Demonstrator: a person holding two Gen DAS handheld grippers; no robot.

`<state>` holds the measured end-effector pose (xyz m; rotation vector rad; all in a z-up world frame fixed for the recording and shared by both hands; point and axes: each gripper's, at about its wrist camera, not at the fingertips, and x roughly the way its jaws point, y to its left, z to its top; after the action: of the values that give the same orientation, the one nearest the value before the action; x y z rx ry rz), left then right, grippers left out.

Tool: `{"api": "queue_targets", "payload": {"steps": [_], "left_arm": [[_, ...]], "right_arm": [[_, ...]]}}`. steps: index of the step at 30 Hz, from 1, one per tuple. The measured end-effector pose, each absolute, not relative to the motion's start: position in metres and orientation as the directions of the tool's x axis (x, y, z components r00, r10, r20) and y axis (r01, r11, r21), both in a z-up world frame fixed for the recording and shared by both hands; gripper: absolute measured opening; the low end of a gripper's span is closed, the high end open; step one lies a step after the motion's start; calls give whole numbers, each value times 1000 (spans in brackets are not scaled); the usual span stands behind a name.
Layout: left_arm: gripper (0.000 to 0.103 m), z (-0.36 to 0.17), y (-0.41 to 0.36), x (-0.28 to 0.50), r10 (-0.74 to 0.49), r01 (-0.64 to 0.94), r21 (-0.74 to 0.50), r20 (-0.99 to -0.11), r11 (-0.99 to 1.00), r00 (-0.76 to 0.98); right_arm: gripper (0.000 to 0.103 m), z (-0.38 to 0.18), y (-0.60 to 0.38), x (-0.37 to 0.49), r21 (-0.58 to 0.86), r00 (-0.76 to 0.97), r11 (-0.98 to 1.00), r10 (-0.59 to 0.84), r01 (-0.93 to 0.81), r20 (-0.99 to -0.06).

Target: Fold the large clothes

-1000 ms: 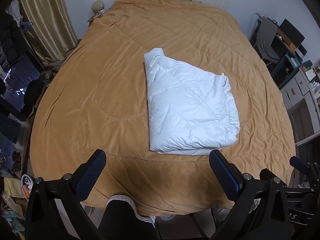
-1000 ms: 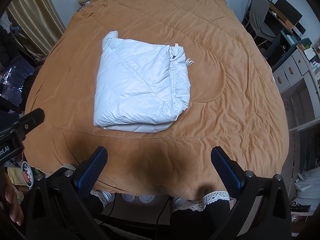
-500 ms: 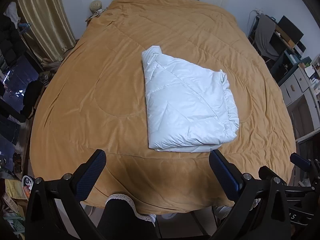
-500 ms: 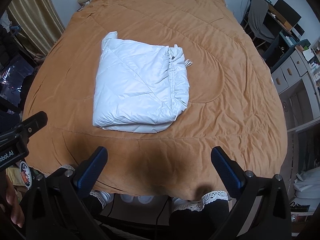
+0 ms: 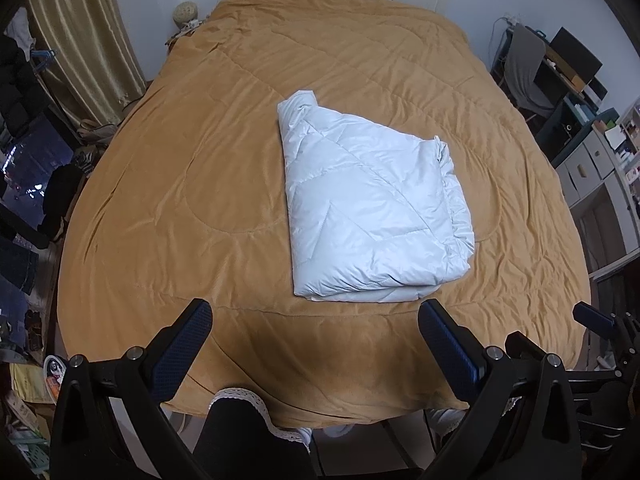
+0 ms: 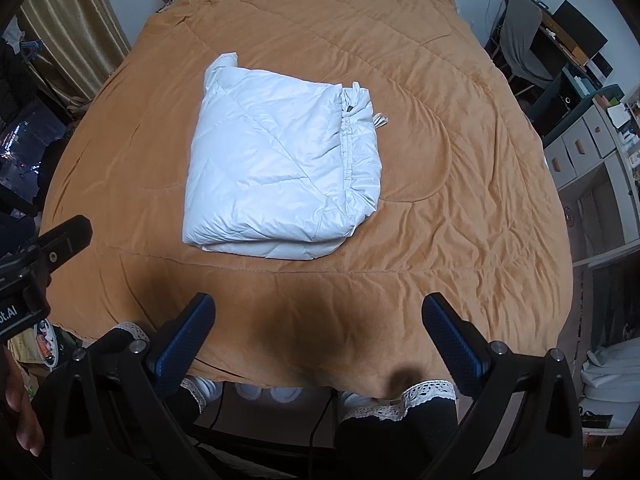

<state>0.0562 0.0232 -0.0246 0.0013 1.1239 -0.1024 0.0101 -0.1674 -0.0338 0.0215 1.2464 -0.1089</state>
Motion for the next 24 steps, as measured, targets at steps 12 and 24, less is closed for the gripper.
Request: {"api": "queue_targets", "payload": {"steps": [12, 24], "left_arm": [[103, -28, 23, 60, -95, 91, -63, -906, 994, 411], [103, -32, 22, 63, -105, 100, -72, -915, 992, 389]], "right_arm": [[103, -38, -169, 9, -47, 308, 994, -76, 100, -949], [103, -40, -167, 9, -51, 302, 995, -75, 88, -950]]}}
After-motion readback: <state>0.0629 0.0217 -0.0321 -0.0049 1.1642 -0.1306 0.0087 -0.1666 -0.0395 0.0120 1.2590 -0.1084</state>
